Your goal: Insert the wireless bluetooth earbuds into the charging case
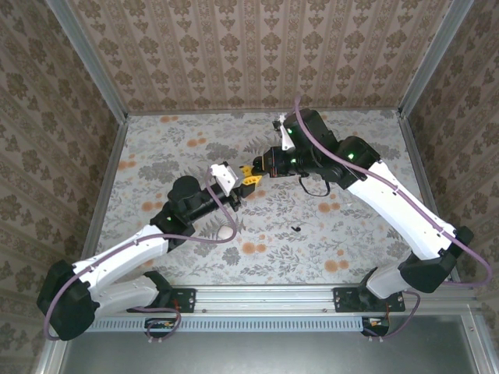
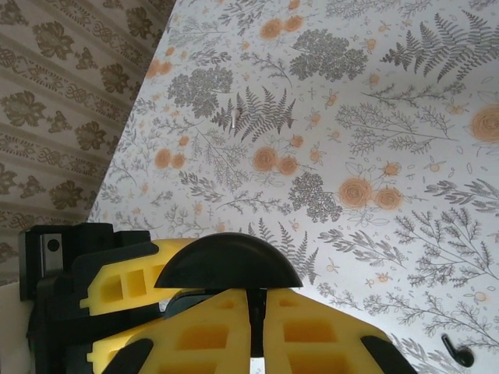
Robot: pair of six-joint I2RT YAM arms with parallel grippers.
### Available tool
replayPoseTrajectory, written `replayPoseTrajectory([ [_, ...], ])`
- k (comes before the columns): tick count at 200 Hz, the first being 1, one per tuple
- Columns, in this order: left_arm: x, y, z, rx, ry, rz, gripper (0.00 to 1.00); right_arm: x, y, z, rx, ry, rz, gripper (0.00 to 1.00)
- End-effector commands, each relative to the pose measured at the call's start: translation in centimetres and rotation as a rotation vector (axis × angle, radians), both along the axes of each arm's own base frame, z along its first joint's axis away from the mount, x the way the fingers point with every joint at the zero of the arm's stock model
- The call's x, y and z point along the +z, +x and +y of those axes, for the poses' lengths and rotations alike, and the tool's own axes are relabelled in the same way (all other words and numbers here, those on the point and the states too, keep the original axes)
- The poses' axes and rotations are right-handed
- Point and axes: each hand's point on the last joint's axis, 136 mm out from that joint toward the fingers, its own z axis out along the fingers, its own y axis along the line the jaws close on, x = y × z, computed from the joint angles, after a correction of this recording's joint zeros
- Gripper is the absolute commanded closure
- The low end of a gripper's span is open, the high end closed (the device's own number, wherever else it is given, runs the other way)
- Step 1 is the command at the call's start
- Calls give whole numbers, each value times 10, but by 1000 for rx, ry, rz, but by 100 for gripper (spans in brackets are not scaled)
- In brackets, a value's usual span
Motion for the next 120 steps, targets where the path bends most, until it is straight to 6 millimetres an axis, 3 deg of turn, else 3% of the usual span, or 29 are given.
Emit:
replayPoseTrajectory([
  [1,0,-6,-7,-63,-1,35,100,26,-4,2,37,19,-77,91],
  [120,3,-11,-1,-181,-60,140,100,48,-23,4,215,33,-177,92],
])
